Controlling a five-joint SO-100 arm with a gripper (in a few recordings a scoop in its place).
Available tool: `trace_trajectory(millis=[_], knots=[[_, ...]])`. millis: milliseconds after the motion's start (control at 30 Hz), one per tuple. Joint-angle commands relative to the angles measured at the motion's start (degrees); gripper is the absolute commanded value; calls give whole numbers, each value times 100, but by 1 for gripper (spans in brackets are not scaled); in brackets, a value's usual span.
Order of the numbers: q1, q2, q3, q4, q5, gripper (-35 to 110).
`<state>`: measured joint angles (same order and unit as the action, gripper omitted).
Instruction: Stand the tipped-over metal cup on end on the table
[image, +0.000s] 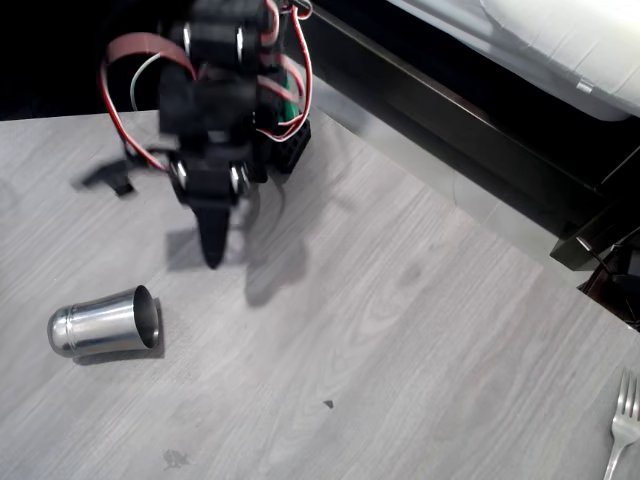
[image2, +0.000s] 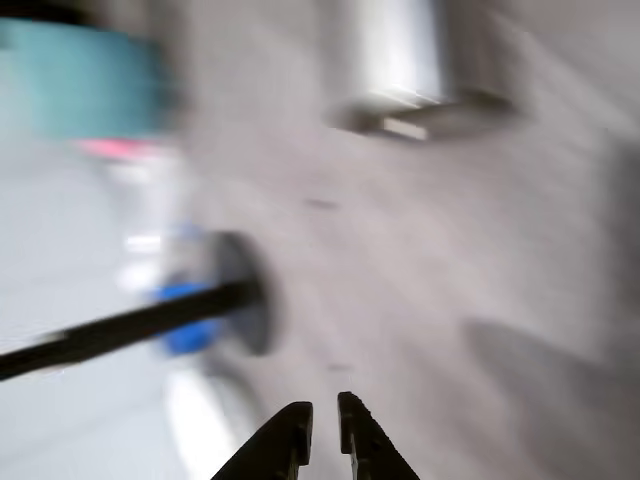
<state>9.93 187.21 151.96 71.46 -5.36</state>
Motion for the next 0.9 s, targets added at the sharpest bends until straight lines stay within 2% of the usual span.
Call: trace_trajectory(millis=[0, 200, 267, 333, 400, 733, 867], knots=[[545, -1327, -1310, -562, -519, 0], [1723, -5019, -3604, -712, -1591, 0], [2065, -6469, -4816, 0, -1872, 0], [2338, -8051, -6214, 1187, -2162, 0], [2584, -9079, -6996, 1705, -2399, 0], [3076, -9932, -7049, 1494, -2760, 8], [3173, -10020, -7040, 1213, -2909, 22]])
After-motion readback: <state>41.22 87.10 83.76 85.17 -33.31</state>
